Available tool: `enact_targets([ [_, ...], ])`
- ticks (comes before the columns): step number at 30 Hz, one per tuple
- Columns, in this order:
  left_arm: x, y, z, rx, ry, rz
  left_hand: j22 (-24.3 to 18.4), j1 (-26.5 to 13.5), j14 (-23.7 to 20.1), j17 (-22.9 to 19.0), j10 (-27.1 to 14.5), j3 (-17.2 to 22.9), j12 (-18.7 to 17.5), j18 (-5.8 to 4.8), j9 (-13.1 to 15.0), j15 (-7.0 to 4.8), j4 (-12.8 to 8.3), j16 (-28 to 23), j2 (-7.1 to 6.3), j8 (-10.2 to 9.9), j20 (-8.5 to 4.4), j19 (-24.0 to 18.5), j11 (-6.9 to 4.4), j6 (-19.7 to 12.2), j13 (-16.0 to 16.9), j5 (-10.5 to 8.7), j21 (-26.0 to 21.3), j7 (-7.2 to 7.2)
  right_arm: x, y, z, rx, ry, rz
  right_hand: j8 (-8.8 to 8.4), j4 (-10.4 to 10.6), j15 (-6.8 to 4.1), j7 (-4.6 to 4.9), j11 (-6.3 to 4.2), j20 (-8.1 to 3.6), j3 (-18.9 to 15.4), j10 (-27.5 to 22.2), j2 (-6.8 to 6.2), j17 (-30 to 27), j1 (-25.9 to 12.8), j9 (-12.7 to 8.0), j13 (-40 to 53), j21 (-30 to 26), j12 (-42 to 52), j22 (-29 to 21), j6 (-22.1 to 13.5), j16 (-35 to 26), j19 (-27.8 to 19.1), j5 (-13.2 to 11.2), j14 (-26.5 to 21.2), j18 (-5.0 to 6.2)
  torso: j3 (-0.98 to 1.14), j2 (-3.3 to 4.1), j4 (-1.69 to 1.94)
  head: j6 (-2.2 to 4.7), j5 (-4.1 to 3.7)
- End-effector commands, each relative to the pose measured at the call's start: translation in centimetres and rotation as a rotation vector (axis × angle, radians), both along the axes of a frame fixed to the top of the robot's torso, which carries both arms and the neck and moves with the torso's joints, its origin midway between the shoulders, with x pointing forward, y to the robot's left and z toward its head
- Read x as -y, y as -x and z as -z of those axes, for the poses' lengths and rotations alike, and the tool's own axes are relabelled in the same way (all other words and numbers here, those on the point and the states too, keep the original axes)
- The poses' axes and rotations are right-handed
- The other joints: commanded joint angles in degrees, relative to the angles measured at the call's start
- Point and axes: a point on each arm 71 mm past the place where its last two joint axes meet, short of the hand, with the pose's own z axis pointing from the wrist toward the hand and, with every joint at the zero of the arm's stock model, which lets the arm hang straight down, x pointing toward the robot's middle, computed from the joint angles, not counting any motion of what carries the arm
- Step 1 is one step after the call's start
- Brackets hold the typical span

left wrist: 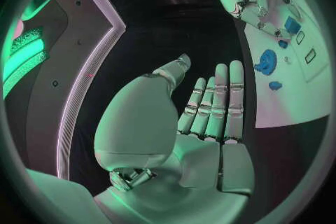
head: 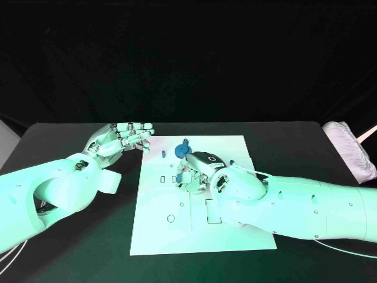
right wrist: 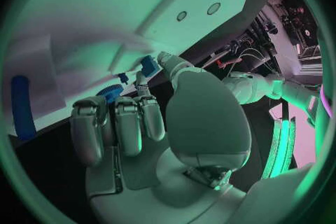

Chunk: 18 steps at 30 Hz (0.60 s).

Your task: Assemble the parts on the task board

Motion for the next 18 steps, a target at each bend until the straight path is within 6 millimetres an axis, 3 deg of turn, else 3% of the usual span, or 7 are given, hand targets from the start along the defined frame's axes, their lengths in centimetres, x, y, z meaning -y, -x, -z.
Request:
enact_targets([
  [1, 0.2, 0.1, -0.1, 0.005, 0.007, 0.02, 0.1, -0.6, -0.2, 0.0, 0.0, 0.1, 0.2, 0.85, 0.0, 0.03, 0.2, 0.2, 0.0, 0.4, -0.07, -0.4, -0.1, 0.2, 0.0, 0.06, 0.2, 0.51, -0.1, 0.1, -0.1, 0.009, -0.004, -0.012, -0.3, 0.6, 0.51, 0.15, 0.47, 0.63, -1.8, 1.4, 0.22, 13.9, 0.3, -0.2, 10.1, -0.4, -0.4, 14.5, -0.5, -0.1, 5.6, -1.7, 5.8, -0.62, 0.02, 0.02, 0.01, -0.02, 0.01],
  [7, 0.2, 0.1, -0.1, 0.004, 0.006, 0.02, 0.1, -0.6, -0.2, 0.0, 0.0, 0.1, 0.2, 0.85, 0.0, 0.03, 0.2, 0.2, 0.0, 0.4, -0.07, -0.4, -0.1, 0.2, 0.0, 0.06, 0.2, 0.51, 0.1, 0.3, -0.3, 0.028, -0.031, -0.008, -0.49, 1.6, 0.61, 0.3, 0.6, 0.72, -4.1, 1.0, 0.64, 13.9, 0.9, -0.4, 9.7, -0.6, -0.9, 14.4, -1.1, -0.1, 5.5, -2.7, 5.8, -0.57, 0.08, 0.02, 0.03, -0.01, 0.01],
  [11, 0.2, 0.0, 0.0, 0.0, -0.005, 0.016, 0.1, -0.8, -0.1, -0.1, 0.2, 0.1, 0.4, 0.85, 0.0, 0.02, 0.2, 0.3, -0.01, 0.3, -0.09, -0.4, -0.14, 0.1, 0.0, 0.06, 0.3, 0.63, 0.5, 0.5, -0.8, 0.051, -0.075, -0.012, -1.4, 4.1, 1.12, 0.95, 1.22, 1.14, -9.3, 0.7, 1.51, 14.0, 2.9, -1.0, 9.4, -0.6, -1.1, 14.4, -3.2, -0.1, 5.5, -2.6, 5.8, -0.58, 0.1, -0.15, -0.03, -0.11, 0.24],
  [12, 0.2, -0.1, 0.1, -0.002, -0.019, 0.009, 0.1, -1.0, 0.4, -0.1, 1.3, 0.1, 1.1, 0.91, 0.0, -0.19, 0.3, 0.7, -0.01, 0.3, -0.19, -0.3, -0.41, 0.0, 0.3, 0.06, 0.5, 0.9, 0.7, 0.4, -1.1, 0.058, -0.096, -0.018, -1.89, 4.9, 1.33, 1.27, 1.44, 1.32, -11.2, 0.6, 1.79, 14.1, 3.8, -1.3, 9.3, -0.5, -1.2, 14.5, -3.9, 0.0, 5.6, -2.5, 5.8, -0.59, 0.14, -0.25, -0.13, -0.12, 0.32],
  [15, 0.2, -0.3, 0.4, -0.026, -0.062, -0.02, 0.3, -3.1, 3.6, 1.1, 7.1, 0.2, 5.4, 0.99, 0.3, -1.33, 1.9, 4.0, 0.42, 1.1, -1.01, 0.9, -1.58, 1.1, 1.7, 0.15, 1.5, 1.11, 1.3, 0.3, -1.8, 0.063, -0.159, -0.037, -2.29, 5.0, 1.52, 1.5, 1.68, 1.51, -12.1, 0.4, 2.5, 14.3, 4.9, -1.5, 9.2, -0.8, -1.4, 14.3, -4.5, 0.0, 5.4, -1.8, 5.9, -0.51, 0.19, -0.35, -0.3, 0.11, 0.39],
  [17, 0.2, -0.4, 0.7, -0.055, -0.103, -0.031, 1.3, -3.2, 8.4, 3.6, 11.5, 1.0, 10.4, 1.03, 1.2, -2.72, 2.1, 9.2, 0.13, 3.6, -2.25, 4.0, -2.78, 3.3, 4.0, 0.34, 4.1, 0.63, 2.0, 0.0, -2.5, 0.051, -0.219, -0.05, -2.48, 4.9, 1.62, 1.63, 1.77, 1.61, -11.8, 0.0, 3.19, 14.2, 6.1, -1.6, 8.7, -1.5, -1.9, 13.8, -4.7, 0.0, 5.1, -0.7, 5.8, -0.33, 0.23, -0.53, -0.3, 0.16, 0.39],
  [18, 0.2, -0.4, 0.9, -0.068, -0.122, -0.03, 1.8, -3.5, 9.8, 4.7, 11.9, 1.1, 12.1, 0.99, 1.5, -3.1, 2.3, 11.3, -0.08, 4.3, -2.72, 5.2, -3.16, 3.4, 4.9, 0.24, 5.3, 0.37, 2.3, -0.1, -2.8, 0.043, -0.242, -0.053, -2.46, 4.8, 1.65, 1.65, 1.77, 1.64, -11.6, -0.2, 3.45, 14.0, 6.6, -1.6, 8.6, -1.8, -2.0, 13.5, -4.6, -0.1, 4.9, -0.3, 5.8, -0.25, 0.26, -0.64, -0.34, 0.09, 0.43],
])
